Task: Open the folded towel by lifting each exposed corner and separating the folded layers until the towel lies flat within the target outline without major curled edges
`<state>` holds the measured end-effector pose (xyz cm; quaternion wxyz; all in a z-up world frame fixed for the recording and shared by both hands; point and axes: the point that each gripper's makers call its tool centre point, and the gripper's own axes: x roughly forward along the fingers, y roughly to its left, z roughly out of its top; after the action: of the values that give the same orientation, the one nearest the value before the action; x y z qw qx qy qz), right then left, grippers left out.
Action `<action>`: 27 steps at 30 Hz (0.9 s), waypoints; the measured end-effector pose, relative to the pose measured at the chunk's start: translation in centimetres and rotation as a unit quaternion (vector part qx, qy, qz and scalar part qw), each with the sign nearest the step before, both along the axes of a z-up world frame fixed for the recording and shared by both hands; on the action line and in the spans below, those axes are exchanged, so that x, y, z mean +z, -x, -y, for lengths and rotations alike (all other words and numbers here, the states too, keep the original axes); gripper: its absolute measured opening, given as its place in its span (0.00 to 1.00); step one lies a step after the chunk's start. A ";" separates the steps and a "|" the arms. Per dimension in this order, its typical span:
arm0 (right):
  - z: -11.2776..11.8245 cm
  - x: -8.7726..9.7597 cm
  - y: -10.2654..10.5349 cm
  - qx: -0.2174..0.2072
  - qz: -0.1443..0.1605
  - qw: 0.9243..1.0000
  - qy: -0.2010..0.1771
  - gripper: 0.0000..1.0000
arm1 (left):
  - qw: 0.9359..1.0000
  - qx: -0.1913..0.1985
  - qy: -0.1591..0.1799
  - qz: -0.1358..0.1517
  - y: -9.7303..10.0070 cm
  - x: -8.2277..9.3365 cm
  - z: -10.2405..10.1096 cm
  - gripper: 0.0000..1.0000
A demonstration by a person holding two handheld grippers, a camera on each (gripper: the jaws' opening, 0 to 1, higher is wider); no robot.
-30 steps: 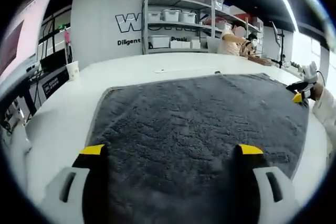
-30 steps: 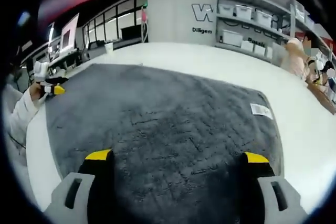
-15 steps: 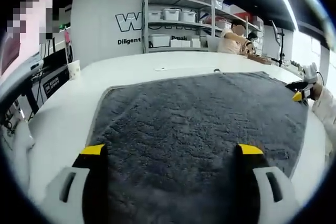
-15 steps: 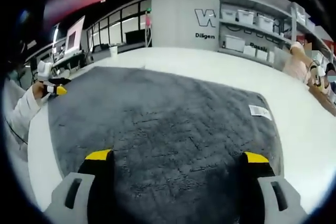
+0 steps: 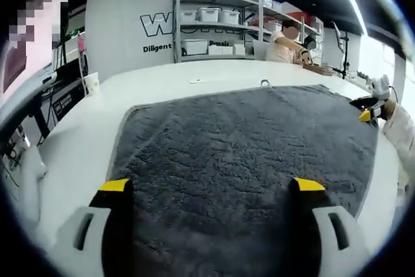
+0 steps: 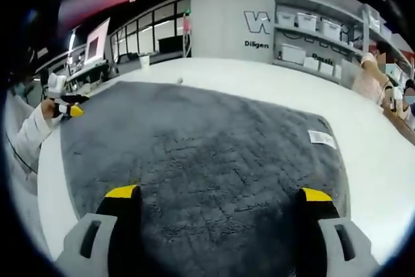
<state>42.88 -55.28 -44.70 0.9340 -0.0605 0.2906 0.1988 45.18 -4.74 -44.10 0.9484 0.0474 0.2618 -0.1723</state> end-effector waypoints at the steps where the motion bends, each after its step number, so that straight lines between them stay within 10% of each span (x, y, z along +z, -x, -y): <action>1: 0.0 0.0 0.1 0.000 0.000 1.000 0.000 1.00 | 1.000 -0.001 0.000 0.000 0.2 0.0 0.0 0.99; 27: -0.5 0.2 2.4 -0.010 0.002 1.000 -0.005 0.99 | 1.000 -0.005 -0.003 0.000 2.0 -0.1 -0.2 0.99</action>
<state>40.51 -54.77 -44.45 0.9368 -0.0533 0.2881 0.1909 43.20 -4.52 -44.15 0.9473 0.0510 0.2625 -0.1765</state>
